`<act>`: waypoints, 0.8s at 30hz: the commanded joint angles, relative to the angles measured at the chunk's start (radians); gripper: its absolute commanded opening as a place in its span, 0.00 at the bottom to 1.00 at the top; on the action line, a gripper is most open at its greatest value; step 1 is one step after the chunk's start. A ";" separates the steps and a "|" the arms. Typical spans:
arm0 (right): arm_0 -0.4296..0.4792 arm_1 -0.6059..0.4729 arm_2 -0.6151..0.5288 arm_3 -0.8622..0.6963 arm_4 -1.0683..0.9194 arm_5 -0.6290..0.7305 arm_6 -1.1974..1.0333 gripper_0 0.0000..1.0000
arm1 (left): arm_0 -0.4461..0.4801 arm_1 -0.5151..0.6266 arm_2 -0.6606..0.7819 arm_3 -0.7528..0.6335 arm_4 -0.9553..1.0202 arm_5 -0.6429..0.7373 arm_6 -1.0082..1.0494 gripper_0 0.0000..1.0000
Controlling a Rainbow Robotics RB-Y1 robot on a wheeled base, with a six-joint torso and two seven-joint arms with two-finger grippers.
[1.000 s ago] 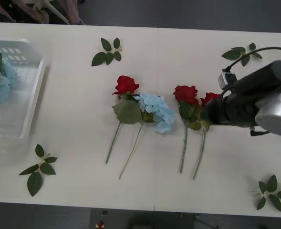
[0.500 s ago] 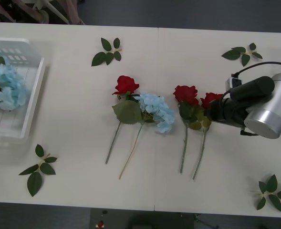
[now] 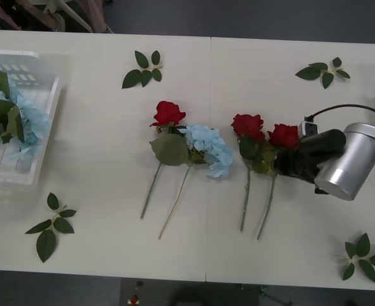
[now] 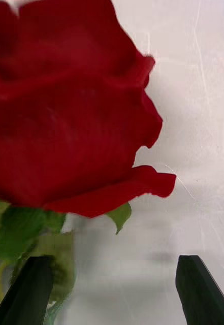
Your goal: Put the red flowers into the right box and the blue flowers into the left box
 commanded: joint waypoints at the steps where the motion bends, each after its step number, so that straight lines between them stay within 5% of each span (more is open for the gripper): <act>1: -0.018 0.050 -0.014 0.041 0.023 -0.016 0.032 0.71 | -0.016 0.026 0.183 -0.019 0.229 0.196 -0.074 1.00; 5: -0.019 0.084 -0.014 0.078 0.043 -0.021 0.038 0.71 | -0.052 0.024 0.240 -0.142 0.201 0.270 -0.026 1.00; 11: -0.024 0.128 -0.014 0.144 0.063 -0.036 0.052 0.02 | -0.140 -0.134 0.155 -0.479 -0.172 0.244 0.342 1.00; 16: -0.025 0.133 -0.014 0.153 0.084 -0.038 0.062 0.00 | -0.137 -0.288 -0.010 -0.685 -0.469 0.157 0.551 1.00; 24: -0.053 0.104 -0.016 0.150 0.089 -0.043 0.065 0.00 | -0.197 -0.509 -0.251 -0.662 -0.762 0.108 0.620 1.00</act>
